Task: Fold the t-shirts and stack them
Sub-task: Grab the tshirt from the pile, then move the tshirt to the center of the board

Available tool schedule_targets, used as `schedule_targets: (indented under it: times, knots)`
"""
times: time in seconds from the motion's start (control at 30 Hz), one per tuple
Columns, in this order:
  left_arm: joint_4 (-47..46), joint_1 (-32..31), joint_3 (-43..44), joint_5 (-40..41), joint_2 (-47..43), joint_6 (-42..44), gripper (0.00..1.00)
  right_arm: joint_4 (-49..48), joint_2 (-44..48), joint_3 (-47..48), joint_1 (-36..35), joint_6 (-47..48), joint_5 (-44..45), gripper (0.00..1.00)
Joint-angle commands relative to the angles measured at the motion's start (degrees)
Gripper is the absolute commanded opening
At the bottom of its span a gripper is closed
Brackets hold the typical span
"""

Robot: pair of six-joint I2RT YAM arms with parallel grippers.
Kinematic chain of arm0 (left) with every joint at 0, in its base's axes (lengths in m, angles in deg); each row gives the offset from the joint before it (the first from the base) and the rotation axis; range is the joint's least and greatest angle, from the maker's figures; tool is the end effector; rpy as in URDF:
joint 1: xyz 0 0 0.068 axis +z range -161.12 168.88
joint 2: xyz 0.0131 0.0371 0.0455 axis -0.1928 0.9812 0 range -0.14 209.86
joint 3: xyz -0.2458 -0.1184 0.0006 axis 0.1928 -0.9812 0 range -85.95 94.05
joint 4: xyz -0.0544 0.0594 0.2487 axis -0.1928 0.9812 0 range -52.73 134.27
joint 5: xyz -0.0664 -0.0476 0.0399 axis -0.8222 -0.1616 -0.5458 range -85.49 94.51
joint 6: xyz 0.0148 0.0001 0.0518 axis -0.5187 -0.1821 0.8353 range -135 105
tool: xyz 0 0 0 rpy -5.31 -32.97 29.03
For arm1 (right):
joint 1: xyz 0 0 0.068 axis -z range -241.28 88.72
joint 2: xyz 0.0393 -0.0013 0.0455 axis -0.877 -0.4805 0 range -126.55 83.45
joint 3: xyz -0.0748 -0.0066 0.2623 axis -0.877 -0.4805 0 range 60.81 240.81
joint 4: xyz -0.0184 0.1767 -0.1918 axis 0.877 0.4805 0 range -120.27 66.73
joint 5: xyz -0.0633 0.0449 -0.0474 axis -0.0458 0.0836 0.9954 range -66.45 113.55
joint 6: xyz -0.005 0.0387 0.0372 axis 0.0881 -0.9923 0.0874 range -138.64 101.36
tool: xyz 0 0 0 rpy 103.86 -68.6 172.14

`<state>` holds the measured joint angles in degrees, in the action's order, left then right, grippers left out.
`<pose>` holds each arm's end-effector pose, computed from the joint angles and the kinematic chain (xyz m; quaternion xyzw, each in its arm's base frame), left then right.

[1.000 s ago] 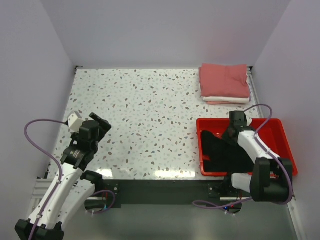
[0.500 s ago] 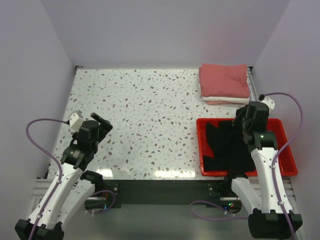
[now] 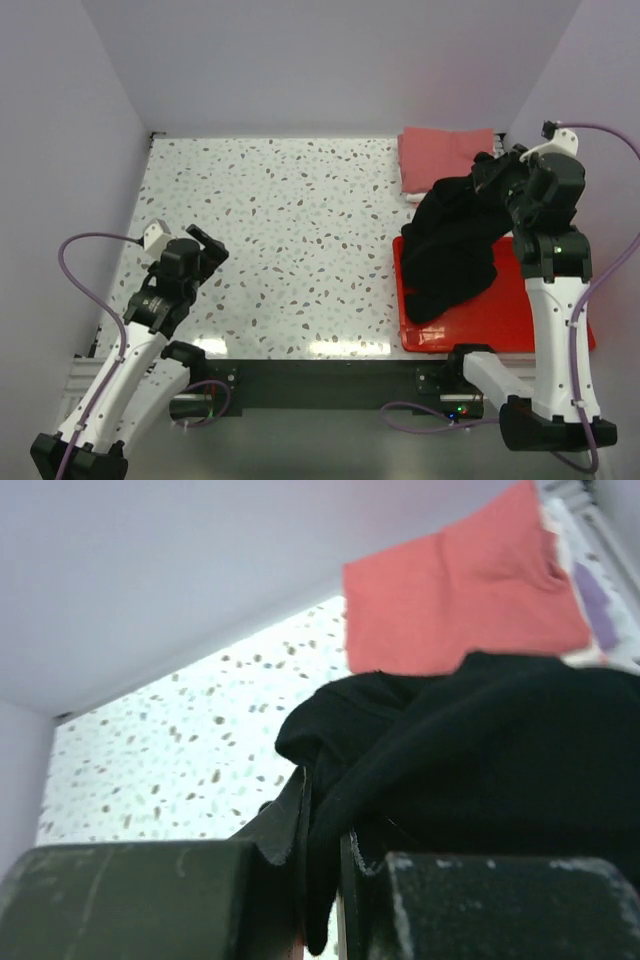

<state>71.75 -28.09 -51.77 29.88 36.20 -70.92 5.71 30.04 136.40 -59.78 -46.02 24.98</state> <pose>0.1379 -0.0262 0.2573 -0.3836 0.7890 -0.1024 0.4689 0.1732 -0.0055 0.4474 0.2037 0.7601 0.1285 0.6035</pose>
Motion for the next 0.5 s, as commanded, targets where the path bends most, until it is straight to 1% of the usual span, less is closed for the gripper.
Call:
schedule_targets:
  times: [0.0,0.03,0.07,0.1,0.13,0.17,0.2,0.23,0.27,0.3,0.37,0.4,0.47]
  knots:
    - [-2.75,0.27,0.98,-1.28,0.93,1.69,1.0,-8.56,-4.15,8.23,-1.06,-0.66,-9.24,0.0]
    - [-2.92,0.19,0.9,-1.54,1.36,1.78,1.0,-9.17,-5.55,9.73,-5.15,-0.49,-8.12,0.0]
    - [-3.01,0.27,0.98,-1.72,1.63,1.78,1.0,-9.44,-7.74,11.23,-7.62,-0.14,-6.02,0.0]
    - [-3.19,0.27,0.98,-2.33,1.89,1.95,1.0,-9.53,-9.5,14.9,-10.61,2.22,-3.57,0.0]
    - [-3.8,0.27,0.98,-2.6,2.16,2.13,1.0,-9.1,-11.0,17.11,-16.03,3.2,-1.63,0.0]
    - [-4.07,0.27,1.07,-2.95,2.59,2.48,1.0,-9.18,-14.5,19.31,-18.09,3.9,-0.39,0.0]
    - [-4.33,0.27,1.07,-3.56,2.86,2.66,1.0,-9.44,-16.27,23.85,-19.5,4.43,-0.64,0.0]
    - [-4.33,0.19,1.16,-3.83,3.21,2.83,1.0,-9.97,-18.03,26.34,-21.95,4.61,-1.08,0.0]
    - [-4.25,0.27,1.25,-3.92,3.56,2.92,1.0,-10.06,-20.22,28.88,-22.93,4.79,-1.34,0.0]
    - [-4.33,0.27,1.16,-4.01,3.74,2.92,1.0,-9.89,-23.99,34.3,-24.07,5.31,-1.26,0.0]
    - [-4.51,0.27,1.07,-4.18,4.35,3.01,1.0,-11.02,-27.87,39.08,-27.33,5.75,-3.88,0.0]
    - [-4.6,0.27,1.07,-4.53,4.53,3.1,1.0,-11.81,-31.46,43.11,-28.38,5.15,-7.2,0.0]
    - [-5.21,0.27,1.07,-5.59,5.15,3.71,1.0,-13.75,-34.64,47.26,-32.07,4.96,-10.38,0.0]
